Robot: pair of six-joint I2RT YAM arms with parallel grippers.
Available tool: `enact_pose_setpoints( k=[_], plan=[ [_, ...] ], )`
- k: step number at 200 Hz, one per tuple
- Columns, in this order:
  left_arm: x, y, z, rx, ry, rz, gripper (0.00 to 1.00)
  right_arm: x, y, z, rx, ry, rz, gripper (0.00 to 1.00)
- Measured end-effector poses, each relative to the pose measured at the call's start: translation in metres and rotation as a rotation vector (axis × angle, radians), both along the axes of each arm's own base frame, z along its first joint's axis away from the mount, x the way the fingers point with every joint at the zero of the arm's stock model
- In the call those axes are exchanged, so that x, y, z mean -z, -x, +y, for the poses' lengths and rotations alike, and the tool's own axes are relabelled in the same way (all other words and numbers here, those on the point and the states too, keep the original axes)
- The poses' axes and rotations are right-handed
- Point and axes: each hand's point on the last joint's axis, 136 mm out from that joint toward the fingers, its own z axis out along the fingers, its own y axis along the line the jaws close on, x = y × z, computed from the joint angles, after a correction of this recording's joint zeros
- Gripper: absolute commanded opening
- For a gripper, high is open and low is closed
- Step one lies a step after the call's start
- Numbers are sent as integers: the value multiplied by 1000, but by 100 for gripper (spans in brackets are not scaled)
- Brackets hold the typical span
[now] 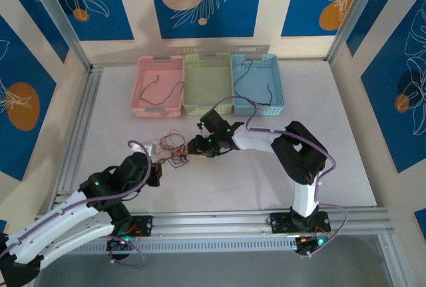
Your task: Untangle the cables
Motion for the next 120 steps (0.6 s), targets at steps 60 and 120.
enact_pose_setpoints(
  k=[60,120],
  plan=[
    [-1,0,0,0,2,-2,0,4,-15,11,-7,-16,-4,32],
    [0,0,0,0,2,-2,0,0,-30,14,-6,-31,-30,21]
  ],
)
